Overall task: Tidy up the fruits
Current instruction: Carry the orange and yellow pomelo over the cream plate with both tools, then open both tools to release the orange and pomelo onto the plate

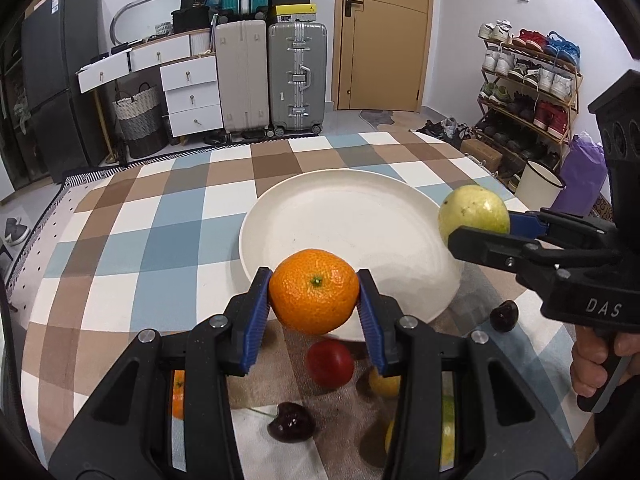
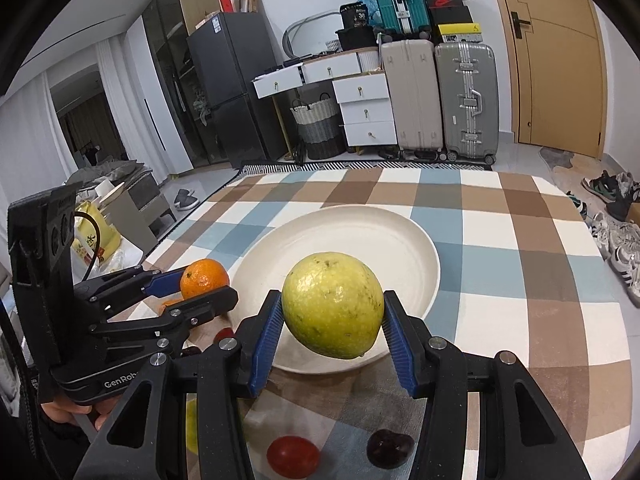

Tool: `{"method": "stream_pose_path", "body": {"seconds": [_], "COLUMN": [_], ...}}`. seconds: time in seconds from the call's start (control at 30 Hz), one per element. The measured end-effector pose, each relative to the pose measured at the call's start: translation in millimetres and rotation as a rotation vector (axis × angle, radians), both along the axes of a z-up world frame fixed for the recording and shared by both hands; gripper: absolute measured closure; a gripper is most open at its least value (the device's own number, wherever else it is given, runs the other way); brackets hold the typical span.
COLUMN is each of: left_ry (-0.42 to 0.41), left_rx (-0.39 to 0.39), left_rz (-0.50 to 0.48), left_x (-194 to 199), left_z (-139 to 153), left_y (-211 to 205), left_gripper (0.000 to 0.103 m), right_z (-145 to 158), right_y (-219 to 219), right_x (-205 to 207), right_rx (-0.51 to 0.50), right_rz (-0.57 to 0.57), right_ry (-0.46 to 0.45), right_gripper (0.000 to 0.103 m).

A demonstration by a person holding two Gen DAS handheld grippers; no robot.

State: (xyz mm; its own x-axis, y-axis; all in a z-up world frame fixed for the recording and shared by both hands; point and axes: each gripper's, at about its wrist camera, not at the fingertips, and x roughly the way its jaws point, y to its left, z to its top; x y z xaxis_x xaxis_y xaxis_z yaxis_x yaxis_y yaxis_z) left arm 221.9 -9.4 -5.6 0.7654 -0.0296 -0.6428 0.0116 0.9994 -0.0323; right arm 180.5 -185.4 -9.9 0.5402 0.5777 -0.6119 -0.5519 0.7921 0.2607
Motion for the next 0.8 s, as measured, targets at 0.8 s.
{"method": "stream_pose_path", "body": {"seconds": [0.8], "left_ry": [0.049], "left_rx": [0.004], "left_rz": [-0.004], "left_x": [20], "left_z": [-26], "left_y": [3], "left_gripper": [0.064], "right_z": [-34], "right_y": [16], "right_x": [23], "right_rx": [-0.059], "right_rz": [-0.009], "right_ry": [0.091], "right_gripper": [0.053]}}
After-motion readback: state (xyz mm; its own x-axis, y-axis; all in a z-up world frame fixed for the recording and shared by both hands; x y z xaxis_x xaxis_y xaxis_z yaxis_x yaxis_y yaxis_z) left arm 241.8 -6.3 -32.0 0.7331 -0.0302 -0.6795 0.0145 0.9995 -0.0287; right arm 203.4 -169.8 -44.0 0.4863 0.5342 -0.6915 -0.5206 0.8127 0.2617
